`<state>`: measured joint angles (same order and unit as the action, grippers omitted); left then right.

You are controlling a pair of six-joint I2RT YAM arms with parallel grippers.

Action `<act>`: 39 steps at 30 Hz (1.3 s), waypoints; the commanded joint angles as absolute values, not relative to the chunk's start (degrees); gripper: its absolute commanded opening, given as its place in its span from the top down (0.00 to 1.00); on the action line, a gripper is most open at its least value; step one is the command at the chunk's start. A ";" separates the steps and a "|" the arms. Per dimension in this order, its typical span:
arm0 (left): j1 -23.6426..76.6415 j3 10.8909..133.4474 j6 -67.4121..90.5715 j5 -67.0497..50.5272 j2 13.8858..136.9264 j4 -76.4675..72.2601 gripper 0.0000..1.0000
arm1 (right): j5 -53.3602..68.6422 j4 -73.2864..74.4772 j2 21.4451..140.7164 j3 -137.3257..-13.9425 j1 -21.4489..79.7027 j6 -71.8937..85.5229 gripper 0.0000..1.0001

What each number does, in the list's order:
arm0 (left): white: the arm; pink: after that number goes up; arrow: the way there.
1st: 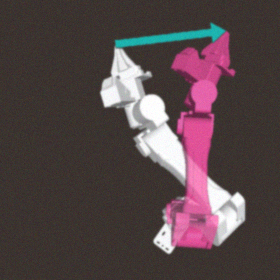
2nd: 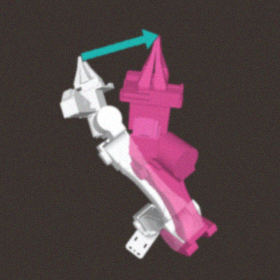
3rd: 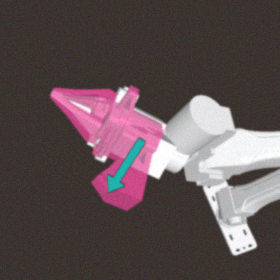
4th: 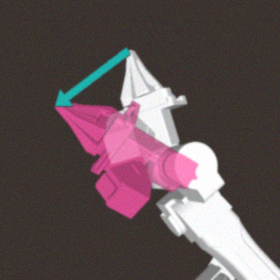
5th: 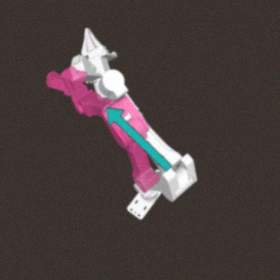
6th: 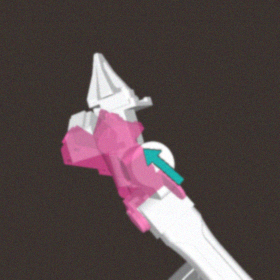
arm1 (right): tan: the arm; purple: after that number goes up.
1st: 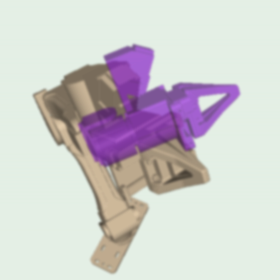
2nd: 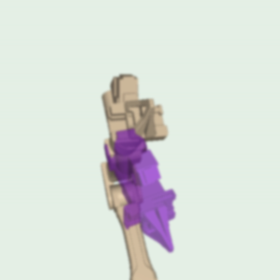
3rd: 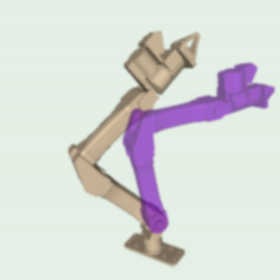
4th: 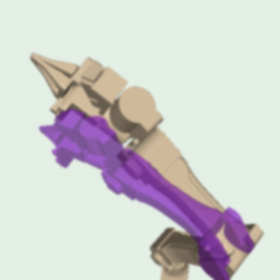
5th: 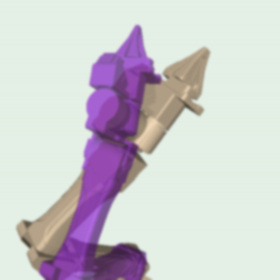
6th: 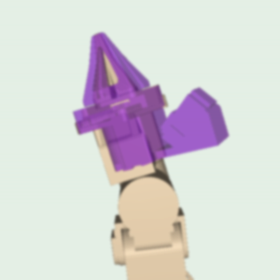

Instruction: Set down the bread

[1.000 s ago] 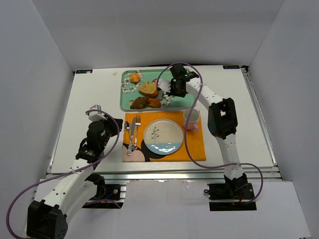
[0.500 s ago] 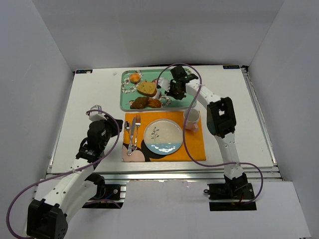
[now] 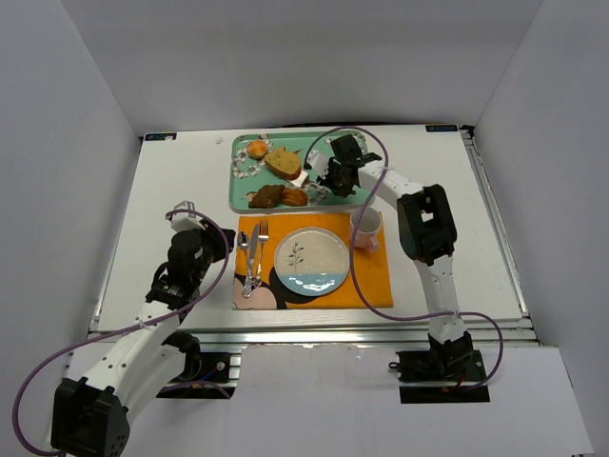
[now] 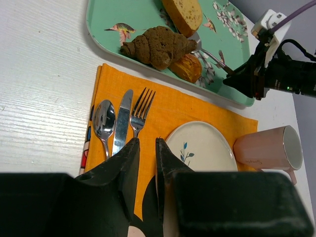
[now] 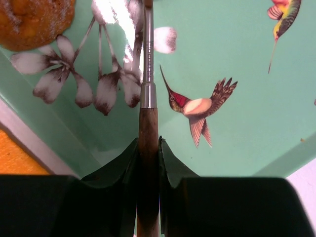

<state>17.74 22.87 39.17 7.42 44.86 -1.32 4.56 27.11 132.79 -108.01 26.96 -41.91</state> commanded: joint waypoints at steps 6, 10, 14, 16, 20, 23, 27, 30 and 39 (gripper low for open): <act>17.61 24.35 39.64 6.89 45.03 -2.11 0.70 | 2.74 14.68 125.04 -98.06 26.37 -42.78 1.00; 17.63 24.35 39.73 6.86 45.09 -2.25 0.70 | 2.55 9.99 122.93 -94.81 26.32 -43.42 1.00; 17.58 24.43 39.73 6.77 45.18 -2.37 0.70 | 2.72 8.18 121.33 -93.91 26.23 -43.51 1.00; 17.58 24.48 39.73 6.77 45.22 -2.37 0.70 | 2.81 7.48 120.56 -93.69 26.06 -43.64 1.00; 17.58 24.43 39.73 6.73 45.04 -2.50 0.70 | 3.16 6.95 118.85 -93.43 25.93 -44.11 1.00; 17.62 24.39 39.85 6.68 45.04 -2.76 0.70 | 4.19 6.81 116.92 -92.10 25.93 -44.73 1.00; 17.63 24.22 39.99 6.64 44.91 -3.02 0.70 | 5.49 6.82 114.22 -89.92 25.98 -45.93 1.00; 17.58 24.00 40.08 6.54 44.79 -3.29 0.70 | 6.82 6.77 111.73 -87.26 25.93 -47.72 1.00; 17.58 23.74 40.33 6.52 44.55 -3.58 0.70 | 12.28 8.80 106.04 -81.07 25.84 -54.38 1.00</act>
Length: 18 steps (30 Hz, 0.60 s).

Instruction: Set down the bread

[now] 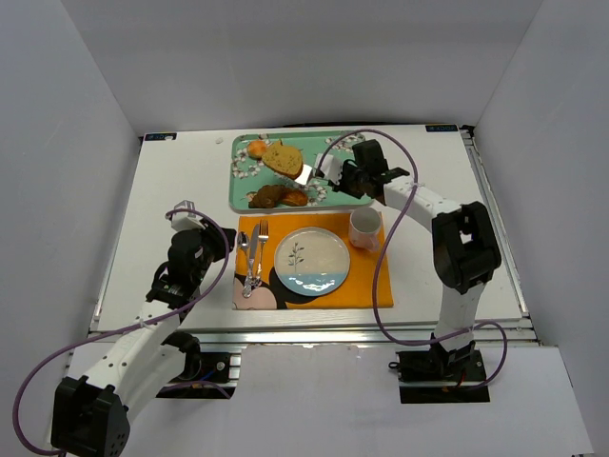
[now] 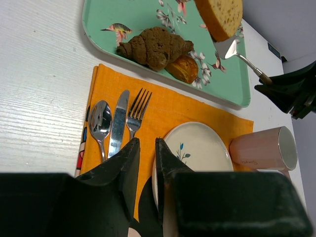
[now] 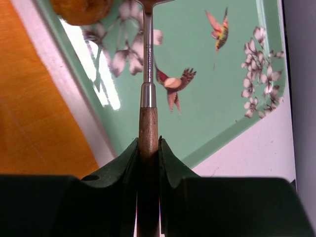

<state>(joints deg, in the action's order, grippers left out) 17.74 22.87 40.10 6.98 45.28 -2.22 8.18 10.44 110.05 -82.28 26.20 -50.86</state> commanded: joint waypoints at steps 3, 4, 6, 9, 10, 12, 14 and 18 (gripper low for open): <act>17.65 23.83 40.24 6.79 44.10 -3.22 0.70 | 14.47 9.41 104.31 -79.61 25.92 -56.00 1.00; 17.58 23.91 40.17 6.95 43.92 -2.99 0.70 | 14.99 9.54 103.50 -79.42 25.84 -56.84 1.00; 17.58 23.91 40.17 7.13 43.67 -2.88 0.70 | 16.46 10.11 102.78 -78.64 25.92 -57.92 1.00; 17.58 23.91 40.08 7.29 43.31 -2.36 0.70 | 18.04 11.18 101.65 -77.85 25.84 -59.95 1.00; 17.58 23.90 40.08 7.30 43.06 -2.19 0.70 | 18.39 11.44 101.15 -77.58 25.85 -61.21 1.00; 17.58 23.73 40.08 7.47 42.78 -1.84 0.70 | 19.34 12.15 100.80 -77.06 25.92 -62.61 1.00; 17.67 23.64 40.07 7.57 42.09 -1.49 0.70 | 19.89 12.94 100.54 -76.64 25.92 -64.44 1.00; 17.58 23.47 40.08 8.18 40.78 -0.52 0.70 | 22.59 14.24 100.37 -76.03 25.49 -67.86 1.00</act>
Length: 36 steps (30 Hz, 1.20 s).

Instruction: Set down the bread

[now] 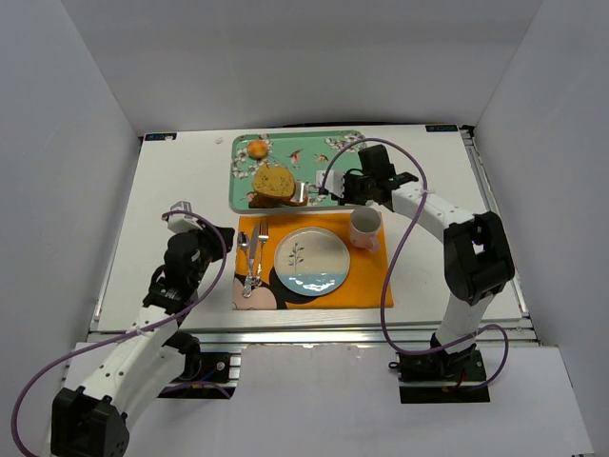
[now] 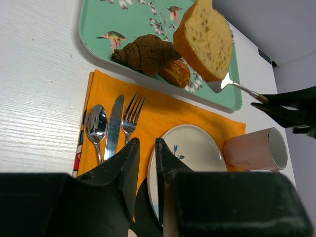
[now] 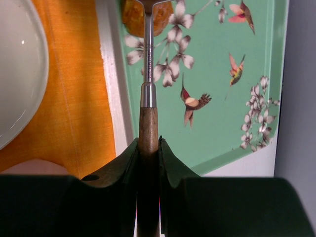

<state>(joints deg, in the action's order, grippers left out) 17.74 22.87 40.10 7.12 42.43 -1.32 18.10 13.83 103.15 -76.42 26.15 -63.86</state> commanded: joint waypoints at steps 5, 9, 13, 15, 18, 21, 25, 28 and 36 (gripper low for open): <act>17.58 23.47 39.99 8.70 39.99 1.16 0.70 | 25.89 15.38 100.46 -75.94 25.14 -71.69 1.00; 17.58 23.64 39.99 8.96 39.73 1.91 0.70 | 27.82 16.15 100.79 -76.28 24.71 -74.80 1.00; 17.58 23.82 39.99 9.06 39.72 2.11 0.70 | 29.35 17.67 101.50 -77.14 23.93 -78.06 1.00; 17.58 23.91 39.99 9.05 39.89 2.11 0.70 | 31.91 20.20 102.07 -77.80 23.19 -80.12 1.00; 17.59 23.91 39.99 9.05 40.15 2.11 0.70 | 32.81 21.37 102.78 -78.31 22.56 -81.92 1.00; 17.58 23.75 40.08 8.95 40.18 2.11 0.70 | 33.54 21.59 103.22 -78.47 22.00 -83.33 1.00; 17.60 23.73 40.08 9.03 40.24 2.18 0.70 | 34.43 21.87 103.94 -78.89 21.38 -85.44 1.00; 17.58 23.82 40.08 9.07 40.50 2.11 0.70 | 34.98 22.11 104.72 -79.50 20.76 -86.86 1.00; 17.58 24.43 39.99 8.88 41.81 1.87 0.70 | 36.70 22.10 106.41 -80.86 18.76 -90.77 1.00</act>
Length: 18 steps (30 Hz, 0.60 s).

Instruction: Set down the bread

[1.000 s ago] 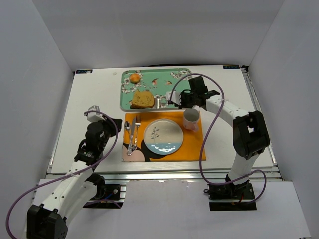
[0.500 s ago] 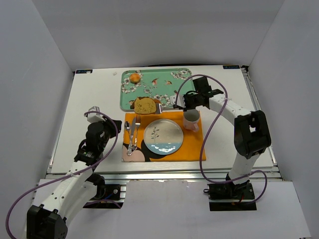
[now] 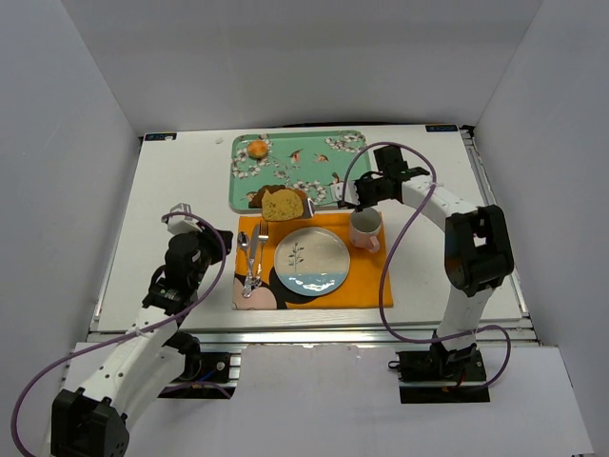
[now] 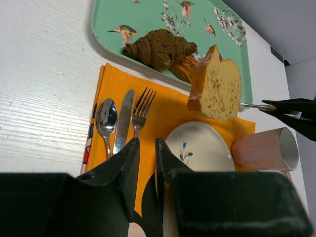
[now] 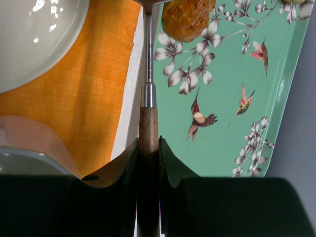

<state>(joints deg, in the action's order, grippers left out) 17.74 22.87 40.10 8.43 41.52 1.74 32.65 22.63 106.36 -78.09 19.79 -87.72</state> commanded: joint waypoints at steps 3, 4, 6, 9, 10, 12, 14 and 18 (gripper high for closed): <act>17.58 24.68 39.92 8.79 42.32 1.69 0.70 | 36.83 21.95 106.81 -81.01 18.46 -91.70 1.00; 17.58 24.70 39.90 8.79 42.43 1.60 0.70 | 36.83 22.11 107.01 -81.24 18.46 -91.96 1.00; 17.64 24.78 39.99 8.64 42.87 1.52 0.70 | 37.48 22.48 107.12 -81.36 17.71 -93.42 1.00; 17.64 24.79 39.99 8.40 43.22 1.13 0.70 | 37.83 22.89 107.36 -81.78 17.25 -94.89 1.00; 17.60 24.79 39.99 8.29 43.44 0.99 0.70 | 37.94 23.52 107.53 -82.15 17.10 -95.52 1.00; 17.58 24.91 39.99 8.11 43.70 0.82 0.70 | 38.47 23.97 107.67 -82.42 16.81 -97.00 1.00; 17.64 25.05 39.99 8.03 44.00 0.73 0.70 | 38.76 24.20 107.75 -82.44 16.58 -98.53 1.00; 17.61 25.40 39.90 7.97 44.59 0.67 0.70 | 39.23 24.26 107.75 -82.62 16.20 -101.39 1.00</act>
<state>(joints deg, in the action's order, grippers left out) 17.74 23.10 40.07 8.36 44.48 1.40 35.25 24.02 107.37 -79.57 16.72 -97.77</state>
